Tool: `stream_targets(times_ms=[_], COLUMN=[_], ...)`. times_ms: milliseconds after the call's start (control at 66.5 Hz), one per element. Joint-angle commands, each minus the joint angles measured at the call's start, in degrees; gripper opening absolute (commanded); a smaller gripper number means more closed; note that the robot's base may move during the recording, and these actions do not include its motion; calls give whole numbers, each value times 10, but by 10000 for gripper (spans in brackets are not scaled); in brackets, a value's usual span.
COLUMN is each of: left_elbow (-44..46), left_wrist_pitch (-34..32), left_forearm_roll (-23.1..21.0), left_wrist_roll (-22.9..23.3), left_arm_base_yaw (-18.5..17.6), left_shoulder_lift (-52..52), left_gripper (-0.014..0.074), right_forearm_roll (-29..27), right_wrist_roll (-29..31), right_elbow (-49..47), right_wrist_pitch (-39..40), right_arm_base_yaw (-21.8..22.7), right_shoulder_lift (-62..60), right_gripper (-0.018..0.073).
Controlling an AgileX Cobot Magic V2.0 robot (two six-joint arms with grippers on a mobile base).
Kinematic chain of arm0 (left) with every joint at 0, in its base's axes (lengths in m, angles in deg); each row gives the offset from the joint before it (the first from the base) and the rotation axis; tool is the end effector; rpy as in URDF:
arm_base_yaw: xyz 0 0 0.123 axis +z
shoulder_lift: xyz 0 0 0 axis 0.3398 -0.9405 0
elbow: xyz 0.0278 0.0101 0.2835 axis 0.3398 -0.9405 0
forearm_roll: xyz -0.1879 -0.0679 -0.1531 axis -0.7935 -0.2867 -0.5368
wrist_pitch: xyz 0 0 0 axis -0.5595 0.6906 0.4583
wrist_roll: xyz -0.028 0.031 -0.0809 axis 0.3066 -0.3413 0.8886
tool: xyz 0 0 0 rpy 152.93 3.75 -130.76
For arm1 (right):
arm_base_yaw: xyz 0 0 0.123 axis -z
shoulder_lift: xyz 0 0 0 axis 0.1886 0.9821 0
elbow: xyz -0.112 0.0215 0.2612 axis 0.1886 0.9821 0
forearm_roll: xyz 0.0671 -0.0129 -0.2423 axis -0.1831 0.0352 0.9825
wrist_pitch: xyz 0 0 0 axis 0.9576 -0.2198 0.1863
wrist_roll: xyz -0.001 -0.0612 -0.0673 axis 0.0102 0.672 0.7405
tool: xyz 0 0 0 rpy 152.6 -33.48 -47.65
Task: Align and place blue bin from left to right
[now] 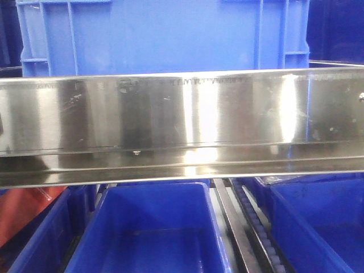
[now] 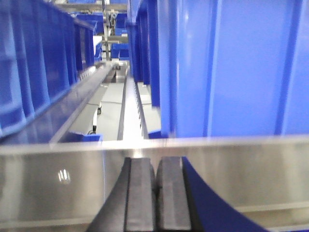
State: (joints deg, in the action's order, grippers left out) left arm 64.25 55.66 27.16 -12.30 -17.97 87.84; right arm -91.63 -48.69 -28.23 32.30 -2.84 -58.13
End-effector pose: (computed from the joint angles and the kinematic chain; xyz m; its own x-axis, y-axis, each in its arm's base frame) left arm 0.0571 0.0013 0.2056 0.0092 -0.0735 -0.9973 -0.0253 0.9970 -0.0737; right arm 0.0546 -0.0067 0.2135 -0.0323 0.0287 -0.9991 0.1305 0.9912 0.0243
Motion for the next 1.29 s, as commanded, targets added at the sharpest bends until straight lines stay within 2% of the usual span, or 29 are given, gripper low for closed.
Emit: stream_targets(times_ms=[0,1279], left_elbow=[1,1], left_wrist_pitch=[-10,-10], left_forearm_roll=[-3,-3], left_wrist_roll=[-1,-1], left_arm_base_yaw=[2,2], left_shoulder_lift=[3,3], left_gripper=[-111,-111], right_forearm_roll=[-3,0], right_wrist_roll=[4,4], right_elbow=[26,26], right_wrist_pitch=[48,32], right_arm_base_yaw=[4,4], right_shoulder_lift=[-5,-5], right_gripper=[-162,-162])
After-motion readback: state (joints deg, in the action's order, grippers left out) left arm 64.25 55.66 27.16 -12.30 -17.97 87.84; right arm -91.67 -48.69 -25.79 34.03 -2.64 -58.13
